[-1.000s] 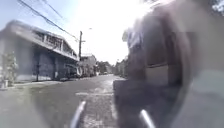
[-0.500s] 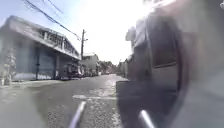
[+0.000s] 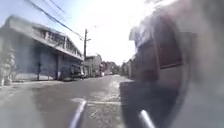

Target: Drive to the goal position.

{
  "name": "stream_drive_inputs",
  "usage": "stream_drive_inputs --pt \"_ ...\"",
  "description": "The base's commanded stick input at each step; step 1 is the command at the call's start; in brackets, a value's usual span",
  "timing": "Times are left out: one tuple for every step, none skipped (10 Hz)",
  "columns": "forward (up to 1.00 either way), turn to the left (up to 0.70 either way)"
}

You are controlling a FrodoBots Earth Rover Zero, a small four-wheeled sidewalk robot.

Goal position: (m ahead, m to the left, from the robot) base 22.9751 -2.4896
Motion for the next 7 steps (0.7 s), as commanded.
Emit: stream_drive_inputs --pt "0.85 -0.34" --pt "0.85 -0.34" --pt "0.85 -0.34" --pt "0.85 -0.34" --pt "0.85 -0.27" --pt "0.85 -0.04" --pt "0.85 0.00"
